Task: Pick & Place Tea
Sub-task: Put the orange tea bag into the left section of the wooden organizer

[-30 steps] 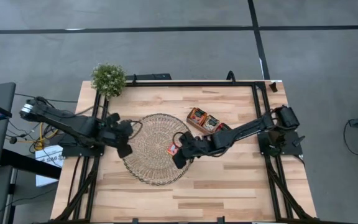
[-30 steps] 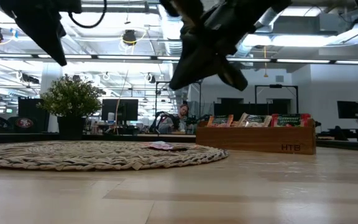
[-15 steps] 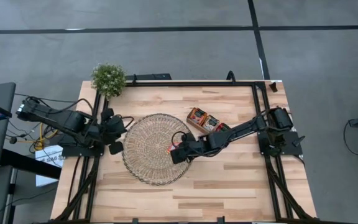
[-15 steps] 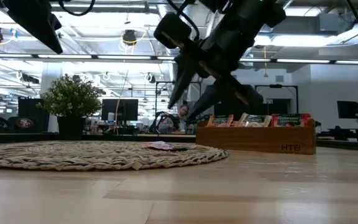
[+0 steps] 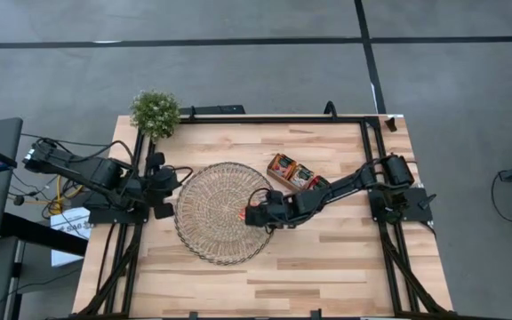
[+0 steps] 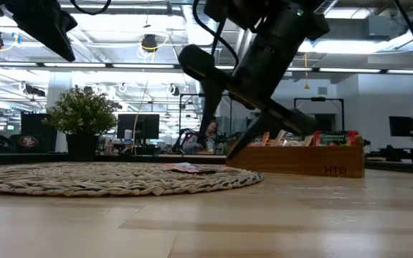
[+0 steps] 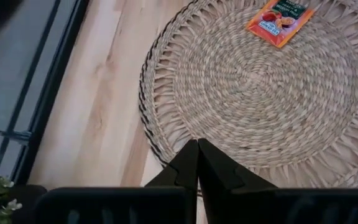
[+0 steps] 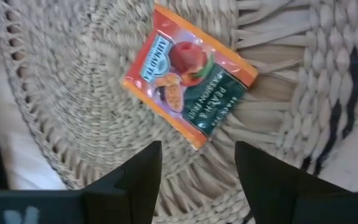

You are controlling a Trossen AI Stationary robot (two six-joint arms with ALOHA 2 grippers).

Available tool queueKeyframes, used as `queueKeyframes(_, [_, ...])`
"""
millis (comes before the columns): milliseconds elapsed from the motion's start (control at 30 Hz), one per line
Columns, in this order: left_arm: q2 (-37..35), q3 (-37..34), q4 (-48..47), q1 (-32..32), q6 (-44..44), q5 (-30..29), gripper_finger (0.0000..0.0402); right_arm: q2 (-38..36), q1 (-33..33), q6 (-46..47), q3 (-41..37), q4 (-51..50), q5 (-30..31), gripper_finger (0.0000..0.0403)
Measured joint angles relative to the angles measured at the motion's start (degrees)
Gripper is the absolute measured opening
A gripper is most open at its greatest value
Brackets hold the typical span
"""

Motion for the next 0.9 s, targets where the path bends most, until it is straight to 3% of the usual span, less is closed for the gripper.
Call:
queueKeyframes(133, [-0.01, 0.0, 0.02, 0.0, 1.12, -0.27, 0.0, -0.02, -0.68, -0.06, 0.02, 1.45, 0.12, 0.0184])
queueKeyframes(467, [-0.01, 0.0, 0.02, 0.0, 2.92, -0.89, 0.0, -0.02, -4.05, -10.69, 0.02, 11.41, 2.79, 0.0167])
queueKeyframes(700, [-0.01, 0.0, 0.02, 0.0, 4.27, -2.44, 0.0, -0.02, -7.47, -14.42, 0.02, 11.3, -3.04, 0.0166])
queueKeyframes(900, [-0.01, 0.0, 0.02, 0.0, 4.28, -3.96, 0.0, -0.02, -7.71, -15.96, 0.02, 11.26, -3.35, 0.0166])
